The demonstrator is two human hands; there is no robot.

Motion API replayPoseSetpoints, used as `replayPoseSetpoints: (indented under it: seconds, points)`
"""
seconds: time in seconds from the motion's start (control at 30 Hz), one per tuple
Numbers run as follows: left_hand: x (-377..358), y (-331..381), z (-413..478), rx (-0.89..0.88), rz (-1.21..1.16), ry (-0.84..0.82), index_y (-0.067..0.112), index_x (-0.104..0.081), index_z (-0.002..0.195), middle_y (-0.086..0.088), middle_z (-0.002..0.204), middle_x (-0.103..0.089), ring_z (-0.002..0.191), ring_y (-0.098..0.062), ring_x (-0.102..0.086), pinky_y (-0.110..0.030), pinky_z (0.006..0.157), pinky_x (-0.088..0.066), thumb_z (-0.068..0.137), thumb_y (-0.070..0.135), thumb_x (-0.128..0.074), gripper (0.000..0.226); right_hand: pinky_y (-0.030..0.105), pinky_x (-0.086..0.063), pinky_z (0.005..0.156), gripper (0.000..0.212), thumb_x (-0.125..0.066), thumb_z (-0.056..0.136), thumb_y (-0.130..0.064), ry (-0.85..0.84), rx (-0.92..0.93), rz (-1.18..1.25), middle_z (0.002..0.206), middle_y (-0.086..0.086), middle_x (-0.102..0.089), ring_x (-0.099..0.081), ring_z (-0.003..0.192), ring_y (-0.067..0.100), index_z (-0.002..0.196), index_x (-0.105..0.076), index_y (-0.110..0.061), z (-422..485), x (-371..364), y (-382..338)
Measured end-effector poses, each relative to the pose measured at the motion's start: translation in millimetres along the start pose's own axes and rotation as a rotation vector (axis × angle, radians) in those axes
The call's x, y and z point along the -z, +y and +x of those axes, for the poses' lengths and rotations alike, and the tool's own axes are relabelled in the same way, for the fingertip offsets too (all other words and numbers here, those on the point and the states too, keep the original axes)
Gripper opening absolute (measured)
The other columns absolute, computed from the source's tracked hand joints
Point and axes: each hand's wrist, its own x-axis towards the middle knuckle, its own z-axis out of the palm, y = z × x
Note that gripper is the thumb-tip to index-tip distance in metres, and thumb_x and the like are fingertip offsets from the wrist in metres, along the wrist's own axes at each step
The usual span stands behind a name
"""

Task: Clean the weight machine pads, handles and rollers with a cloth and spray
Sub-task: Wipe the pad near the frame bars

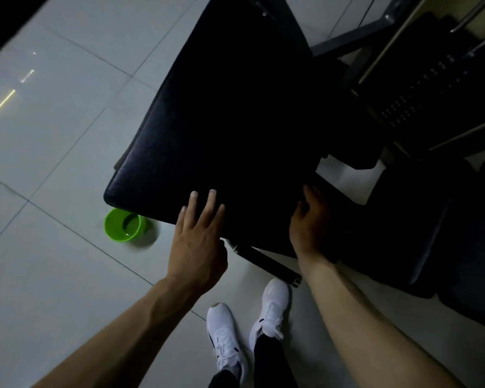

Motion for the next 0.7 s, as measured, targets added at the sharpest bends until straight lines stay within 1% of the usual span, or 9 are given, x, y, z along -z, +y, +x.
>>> replayPoseSetpoints:
  seconds: [0.07, 0.1, 0.2, 0.27, 0.37, 0.43, 0.5, 0.6, 0.7]
  points:
    - [-5, 8, 2, -0.005, 0.008, 0.006, 0.014, -0.028, 0.16, -0.008, 0.171, -0.005, 0.157, -0.034, 0.005, -0.05, 0.125, -0.005, 0.087, 0.024, -0.072, 0.085, 0.053, -0.039, 0.116, 0.047, -0.044, 0.103, -0.015, 0.046, -0.101, 0.05, 0.156, 0.009, -0.047, -0.042, 0.144, 0.029, 0.149, -0.054, -0.016, 0, -6, -19]
    - [-9, 15, 3, -0.014, 0.012, 0.006, 0.013, -0.03, 0.16, -0.009, 0.17, -0.008, 0.157, -0.034, 0.002, -0.051, 0.125, -0.007, 0.086, 0.023, -0.073, 0.086, 0.05, -0.038, 0.118, 0.048, -0.044, 0.102, -0.016, 0.011, -0.026, 0.036, 0.156, 0.008, -0.047, -0.041, 0.145, 0.029, 0.149, -0.055, -0.016, -8, -12, -27]
    - [-14, 27, 4, -0.043, 0.017, 0.004, 0.013, -0.028, 0.161, -0.009, 0.17, -0.01, 0.157, -0.034, -0.001, -0.051, 0.126, -0.01, 0.084, 0.02, -0.074, 0.089, 0.024, -0.028, 0.117, 0.044, -0.048, 0.104, -0.02, -0.126, 0.316, -0.051, 0.157, 0.002, -0.047, -0.04, 0.143, 0.025, 0.147, -0.056, -0.018, -43, -19, -30]
    - [-19, 31, 4, -0.07, 0.021, -0.021, 0.016, -0.021, 0.162, -0.007, 0.17, -0.005, 0.157, -0.033, 0.003, -0.051, 0.126, -0.007, 0.088, 0.022, -0.071, 0.09, 0.015, -0.025, 0.116, 0.046, -0.054, 0.103, -0.011, -0.083, 0.261, -0.024, 0.157, 0.004, -0.047, -0.04, 0.145, 0.023, 0.148, -0.055, -0.017, -44, -8, 2]
    - [-28, 33, 1, -0.085, 0.053, -0.059, 0.022, -0.013, 0.162, -0.006, 0.171, 0.0, 0.157, -0.034, 0.009, -0.058, 0.125, -0.003, 0.086, 0.023, -0.072, 0.097, 0.025, -0.03, 0.119, 0.046, -0.054, 0.102, 0.0, 0.084, -0.205, 0.054, 0.156, 0.012, -0.048, -0.042, 0.146, 0.028, 0.147, -0.055, -0.009, -43, 19, 54]
    - [-32, 35, 0, -0.063, 0.083, -0.091, 0.023, -0.011, 0.163, -0.005, 0.171, 0.006, 0.157, -0.033, 0.015, -0.064, 0.124, -0.001, 0.084, 0.023, -0.072, 0.099, 0.025, -0.031, 0.117, 0.045, -0.054, 0.101, 0.002, 0.148, -0.382, 0.059, 0.155, 0.016, -0.048, -0.043, 0.145, 0.029, 0.146, -0.055, -0.003, -52, 27, 68]
    - [-32, 39, -2, -0.055, 0.091, -0.133, 0.022, -0.007, 0.165, -0.003, 0.171, 0.014, 0.155, -0.031, 0.023, -0.068, 0.121, 0.006, 0.088, 0.024, -0.066, 0.097, 0.026, -0.036, 0.111, 0.045, -0.057, 0.098, 0.005, 0.199, -0.393, -0.008, 0.147, 0.021, -0.055, -0.052, 0.137, 0.035, 0.142, -0.058, 0.001, -65, 28, 69]
    - [-27, 39, -5, -0.04, 0.046, -0.174, 0.025, 0.0, 0.164, 0.0, 0.169, 0.022, 0.152, -0.028, 0.03, -0.067, 0.119, 0.013, 0.093, 0.023, -0.058, 0.092, 0.038, -0.043, 0.111, 0.043, -0.06, 0.094, 0.005, 0.25, -0.447, 0.057, 0.141, 0.022, -0.058, -0.055, 0.131, 0.038, 0.137, -0.062, 0.001, -82, 14, 54]
    - [-15, 27, -7, -0.034, -0.124, -0.117, 0.026, -0.011, 0.164, 0.003, 0.171, 0.009, 0.157, -0.023, 0.015, -0.06, 0.126, -0.002, 0.094, 0.007, -0.052, 0.083, 0.045, -0.043, 0.112, 0.041, -0.06, 0.096, 0.003, 0.208, -0.374, 0.166, 0.145, 0.022, -0.049, -0.05, 0.132, 0.037, 0.136, -0.064, -0.003, -92, -16, 14]
